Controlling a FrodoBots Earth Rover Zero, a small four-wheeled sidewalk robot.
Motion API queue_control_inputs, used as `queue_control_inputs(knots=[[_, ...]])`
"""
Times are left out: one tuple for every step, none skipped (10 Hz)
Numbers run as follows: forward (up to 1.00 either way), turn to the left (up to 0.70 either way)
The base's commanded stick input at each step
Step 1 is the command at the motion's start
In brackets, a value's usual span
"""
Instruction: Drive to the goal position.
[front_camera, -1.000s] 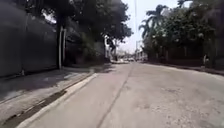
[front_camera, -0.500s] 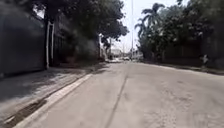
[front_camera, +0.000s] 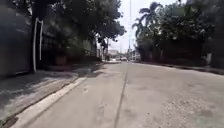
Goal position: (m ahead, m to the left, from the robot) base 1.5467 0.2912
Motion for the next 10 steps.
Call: queue_control_inputs(knots=[[1.00, -0.17], [1.00, -0.21], [1.00, -0.25], [1.00, -0.29], [1.00, -0.33], [1.00, -0.37], [1.00, -0.37], [1.00, -0.37], [1.00, -0.37], [1.00, -0.37]])
